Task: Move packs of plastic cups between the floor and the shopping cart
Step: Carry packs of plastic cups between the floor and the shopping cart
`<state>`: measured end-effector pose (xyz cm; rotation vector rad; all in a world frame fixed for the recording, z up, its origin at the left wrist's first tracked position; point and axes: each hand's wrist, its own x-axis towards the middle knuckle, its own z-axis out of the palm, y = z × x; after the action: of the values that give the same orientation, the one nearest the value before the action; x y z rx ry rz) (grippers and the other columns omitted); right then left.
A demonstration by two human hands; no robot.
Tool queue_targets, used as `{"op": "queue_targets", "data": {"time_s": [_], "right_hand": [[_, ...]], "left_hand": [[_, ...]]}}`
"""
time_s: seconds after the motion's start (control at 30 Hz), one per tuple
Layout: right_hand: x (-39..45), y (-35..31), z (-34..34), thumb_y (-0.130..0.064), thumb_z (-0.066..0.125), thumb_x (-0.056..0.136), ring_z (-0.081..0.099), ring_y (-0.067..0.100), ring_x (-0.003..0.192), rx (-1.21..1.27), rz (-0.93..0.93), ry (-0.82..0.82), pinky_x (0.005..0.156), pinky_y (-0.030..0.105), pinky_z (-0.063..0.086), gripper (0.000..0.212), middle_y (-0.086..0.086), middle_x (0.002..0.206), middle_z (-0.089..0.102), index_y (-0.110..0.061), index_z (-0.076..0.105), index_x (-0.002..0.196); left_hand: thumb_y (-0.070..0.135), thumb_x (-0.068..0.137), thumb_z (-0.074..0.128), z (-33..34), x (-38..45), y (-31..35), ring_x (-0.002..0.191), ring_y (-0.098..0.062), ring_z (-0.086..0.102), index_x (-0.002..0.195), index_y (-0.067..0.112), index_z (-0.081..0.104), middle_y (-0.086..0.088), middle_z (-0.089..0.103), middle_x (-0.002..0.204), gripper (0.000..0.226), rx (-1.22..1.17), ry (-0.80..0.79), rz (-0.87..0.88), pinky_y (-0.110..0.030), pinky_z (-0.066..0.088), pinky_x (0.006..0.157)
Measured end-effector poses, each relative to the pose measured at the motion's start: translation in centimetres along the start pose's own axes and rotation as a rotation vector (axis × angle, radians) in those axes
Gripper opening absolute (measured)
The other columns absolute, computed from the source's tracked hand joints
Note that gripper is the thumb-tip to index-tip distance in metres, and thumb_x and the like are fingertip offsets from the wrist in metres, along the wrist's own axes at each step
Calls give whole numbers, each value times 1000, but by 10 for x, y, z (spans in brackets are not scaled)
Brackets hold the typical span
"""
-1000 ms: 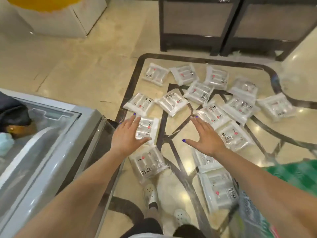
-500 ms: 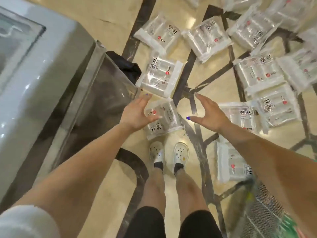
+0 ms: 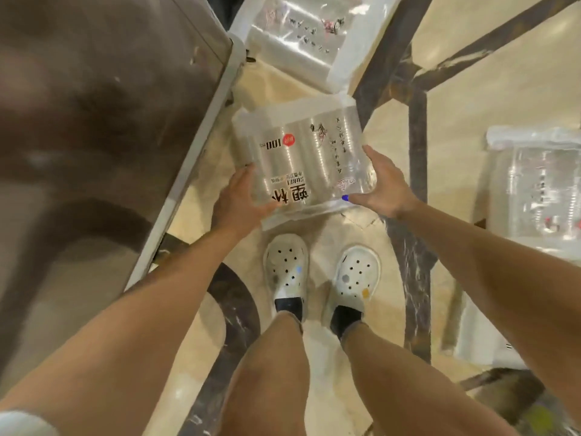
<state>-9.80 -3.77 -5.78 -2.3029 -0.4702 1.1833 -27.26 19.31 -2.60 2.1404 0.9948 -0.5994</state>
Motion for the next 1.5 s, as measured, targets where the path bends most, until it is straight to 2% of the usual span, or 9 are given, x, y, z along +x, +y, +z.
{"op": "queue_targets", "data": {"time_s": [0.2, 0.37, 0.5, 0.63, 0.83, 1.1, 1.27, 1.43, 1.5], "right_hand": [[53, 35, 46, -50, 90, 59, 32, 22, 142, 271, 169, 117, 118, 37, 24, 130, 5, 157, 30, -15, 10, 156], [83, 68, 65, -75, 86, 39, 61, 20, 112, 298, 226, 60, 98, 43, 51, 111, -4, 122, 63, -26, 49, 132], [51, 52, 49, -49, 91, 54, 49, 19, 118, 370, 256, 92, 102, 38, 45, 108, 2, 128, 46, -17, 34, 141], [5, 35, 18, -16, 87, 72, 62, 3, 99, 544, 235, 150, 78, 10, 51, 87, -2, 120, 59, -17, 32, 140], [-77, -40, -86, -24, 84, 75, 56, -11, 102, 603, 155, 210, 87, 11, 45, 85, -21, 113, 55, -28, 30, 140], [-191, -198, -253, -6, 80, 78, 58, -11, 88, 617, 29, 323, 69, 2, 45, 86, 1, 120, 59, -16, 28, 146], [-280, -303, -354, -42, 88, 66, 58, 17, 119, 576, -109, 322, 103, 33, 47, 99, 2, 132, 57, -29, 29, 144], [-359, -392, -428, -57, 87, 57, 51, 13, 125, 530, -270, 407, 107, 37, 42, 109, -4, 139, 50, -30, 27, 144], [-386, -419, -449, -44, 87, 64, 52, 13, 124, 525, -327, 415, 105, 33, 42, 104, -3, 137, 50, -24, 26, 146]], "left_hand": [[37, 75, 79, 77, 56, -43, 119, -20, 53, 146, 16, 22, -2, 48, 135, 94, -367, 40, -295, -35, 47, 96], [26, 73, 83, 90, 76, -50, 105, -17, 57, 128, 11, 44, 2, 56, 113, 69, -497, 53, -389, -30, 49, 88], [21, 71, 86, 73, 59, -39, 109, -16, 53, 133, 15, 35, 5, 50, 114, 80, -564, 27, -355, -35, 49, 95], [19, 72, 84, 37, 31, -2, 111, -15, 51, 136, 16, 27, 1, 46, 125, 86, -598, -2, -252, -28, 47, 90], [22, 67, 88, -68, -20, 81, 117, -15, 54, 137, 16, 23, -3, 49, 134, 96, -658, -48, -109, -33, 47, 99], [4, 74, 81, -255, -131, 217, 100, -6, 59, 123, 12, 32, -1, 54, 116, 70, -728, 43, 97, -15, 54, 73], [17, 72, 83, -382, -211, 289, 102, -1, 58, 131, 14, 29, 7, 54, 118, 80, -773, 65, 249, -16, 54, 73], [36, 59, 83, -475, -291, 342, 108, -9, 60, 136, 17, 29, 1, 55, 126, 96, -834, 132, 346, -31, 52, 88], [38, 61, 82, -500, -320, 355, 111, -15, 58, 133, 20, 32, 0, 53, 129, 89, -816, 194, 381, -30, 51, 87]]}}
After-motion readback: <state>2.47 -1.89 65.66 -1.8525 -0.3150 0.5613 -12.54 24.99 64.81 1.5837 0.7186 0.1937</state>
